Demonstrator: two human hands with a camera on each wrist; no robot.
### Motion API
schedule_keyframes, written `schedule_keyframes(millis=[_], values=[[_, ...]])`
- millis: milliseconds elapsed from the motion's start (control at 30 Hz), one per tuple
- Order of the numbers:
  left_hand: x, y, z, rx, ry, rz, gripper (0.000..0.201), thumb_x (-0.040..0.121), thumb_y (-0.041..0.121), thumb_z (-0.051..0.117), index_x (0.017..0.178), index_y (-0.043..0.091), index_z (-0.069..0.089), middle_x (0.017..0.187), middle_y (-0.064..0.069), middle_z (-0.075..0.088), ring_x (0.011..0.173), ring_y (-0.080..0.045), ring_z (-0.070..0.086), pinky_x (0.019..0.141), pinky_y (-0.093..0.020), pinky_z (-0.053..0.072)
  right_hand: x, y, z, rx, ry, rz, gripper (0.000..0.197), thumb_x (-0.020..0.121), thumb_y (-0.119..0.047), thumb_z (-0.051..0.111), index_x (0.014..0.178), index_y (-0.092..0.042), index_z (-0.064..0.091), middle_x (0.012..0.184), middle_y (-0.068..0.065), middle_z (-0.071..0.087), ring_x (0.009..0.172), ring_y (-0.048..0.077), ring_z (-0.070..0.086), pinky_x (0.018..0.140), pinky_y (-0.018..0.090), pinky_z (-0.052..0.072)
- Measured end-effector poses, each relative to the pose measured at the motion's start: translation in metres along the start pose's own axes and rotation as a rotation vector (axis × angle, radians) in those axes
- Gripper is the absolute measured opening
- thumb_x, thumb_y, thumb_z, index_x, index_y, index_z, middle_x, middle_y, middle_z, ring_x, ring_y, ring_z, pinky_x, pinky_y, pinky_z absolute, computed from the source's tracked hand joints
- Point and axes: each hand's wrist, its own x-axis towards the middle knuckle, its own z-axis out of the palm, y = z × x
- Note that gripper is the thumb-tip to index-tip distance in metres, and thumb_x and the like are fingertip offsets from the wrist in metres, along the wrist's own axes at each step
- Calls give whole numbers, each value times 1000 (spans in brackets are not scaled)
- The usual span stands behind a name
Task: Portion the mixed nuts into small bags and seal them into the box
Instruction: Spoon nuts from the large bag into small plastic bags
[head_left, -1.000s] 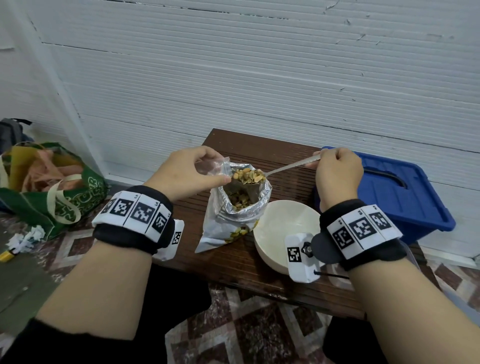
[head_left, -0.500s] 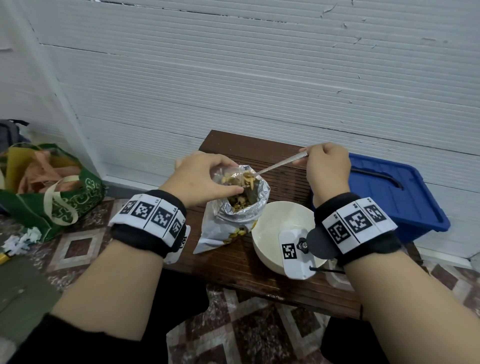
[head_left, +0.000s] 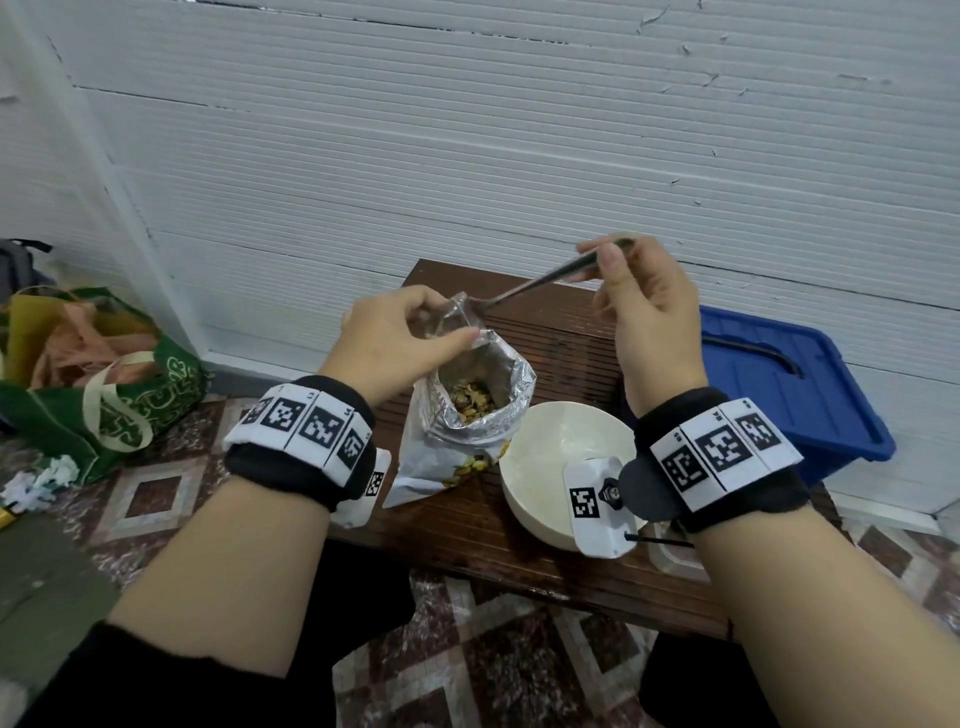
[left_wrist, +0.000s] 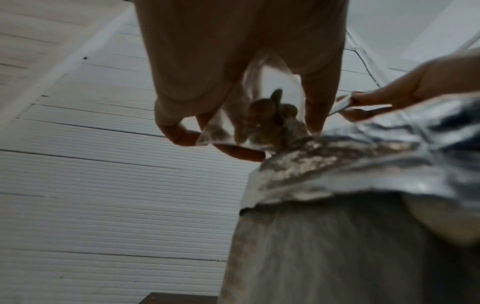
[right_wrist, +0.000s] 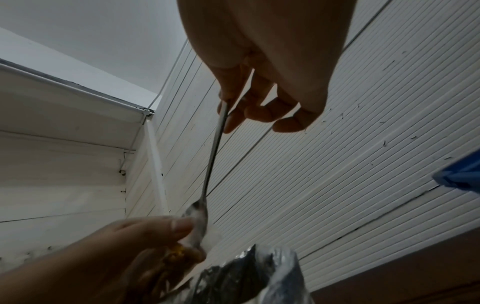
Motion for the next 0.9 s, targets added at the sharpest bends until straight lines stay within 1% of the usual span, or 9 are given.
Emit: schedule_keyframes(millis=[67, 133, 267, 400, 500, 567, 633, 800, 900], values=[[0, 0, -6, -14, 3, -11, 22, 73, 47, 75, 82, 34, 60, 80, 14, 65, 80, 4, 59, 74, -19, 45, 1, 0, -6, 33, 80, -39, 18, 99, -12, 47, 92, -18, 62, 88, 4, 66, 65, -1, 53, 60, 16, 40], [0, -2, -12, -36, -3, -19, 21, 75, 43, 76, 85, 33, 60, 82, 13, 67, 77, 2, 62, 65, -18, 46, 2, 2, -11, 44, 183, -33, 19, 100, -13, 46, 90, -19, 61, 87, 5, 64, 64, 1, 51, 59, 18, 40], [-1, -5, -14, -120, -78, -66, 24, 76, 37, 77, 92, 26, 63, 89, 6, 70, 47, 3, 56, 39, -12, 38, -5, 8, -11, -91, 242, -18, 21, 99, -13, 47, 83, -20, 59, 79, -13, 62, 66, -2, 51, 70, 21, 43], [0, -8, -11, -101, -92, -62, 30, 74, 42, 78, 95, 24, 66, 90, 6, 70, 54, 5, 56, 43, -8, 35, -24, 17, 3, -307, -23, -145, 17, 97, -11, 50, 92, -17, 66, 82, -16, 62, 74, -9, 54, 72, 13, 42], [0, -7, -12, -94, -86, -75, 29, 73, 43, 78, 94, 27, 66, 90, 6, 69, 70, -2, 61, 46, -8, 36, -39, 29, 12, -479, -192, -329, 20, 93, -11, 51, 100, -15, 70, 89, -7, 69, 79, 11, 56, 74, 32, 45], [1, -6, -12, -95, -95, -78, 29, 74, 42, 78, 95, 26, 66, 89, 6, 69, 69, -2, 60, 45, -8, 37, -46, 38, 17, -643, -282, -432, 22, 88, -6, 53, 99, -16, 69, 87, -4, 70, 76, 23, 53, 70, 41, 45], [1, -7, -13, -118, -108, -81, 31, 73, 42, 78, 96, 25, 66, 88, 5, 69, 62, 0, 58, 43, -11, 38, -52, 44, 21, -747, -350, -494, 21, 83, -3, 56, 94, -15, 69, 82, -6, 69, 71, 24, 51, 65, 43, 44], [1, -8, -12, -138, -127, -82, 33, 73, 42, 79, 96, 22, 67, 83, 5, 69, 45, 2, 54, 44, -18, 40, -53, 43, 26, -672, -335, -311, 22, 93, -21, 45, 88, -13, 65, 71, -3, 59, 74, 20, 47, 70, 40, 41], [0, -7, -12, -125, -124, -77, 31, 73, 43, 79, 95, 24, 67, 88, 5, 71, 44, 4, 54, 46, -17, 40, -51, 41, 26, -602, -240, -158, 20, 96, -18, 47, 90, -10, 64, 76, 1, 60, 77, 19, 48, 71, 33, 37]])
